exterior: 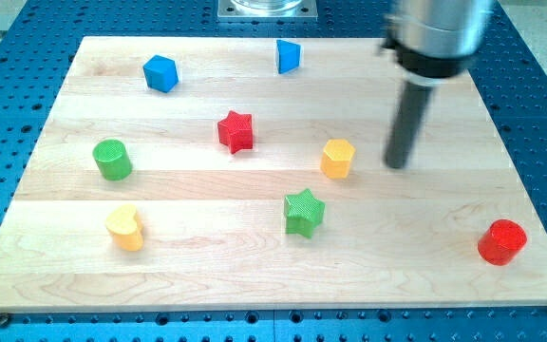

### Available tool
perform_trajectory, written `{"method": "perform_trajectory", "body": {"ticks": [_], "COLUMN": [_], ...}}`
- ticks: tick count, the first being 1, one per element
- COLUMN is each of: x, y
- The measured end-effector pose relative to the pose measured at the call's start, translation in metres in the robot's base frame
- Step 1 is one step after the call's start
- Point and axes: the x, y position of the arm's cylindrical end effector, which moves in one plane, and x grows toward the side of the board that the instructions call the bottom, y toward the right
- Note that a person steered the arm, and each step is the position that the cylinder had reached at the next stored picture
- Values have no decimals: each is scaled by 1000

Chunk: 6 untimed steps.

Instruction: Push the yellow hexagon into the red star

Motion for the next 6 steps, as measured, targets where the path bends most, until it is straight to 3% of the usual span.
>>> {"method": "perform_trajectory", "body": {"ticks": [1, 2, 3, 4, 6], "x": [22, -12, -17, -48, -58], "y": [-101, -129, -80, -144, -276]}}
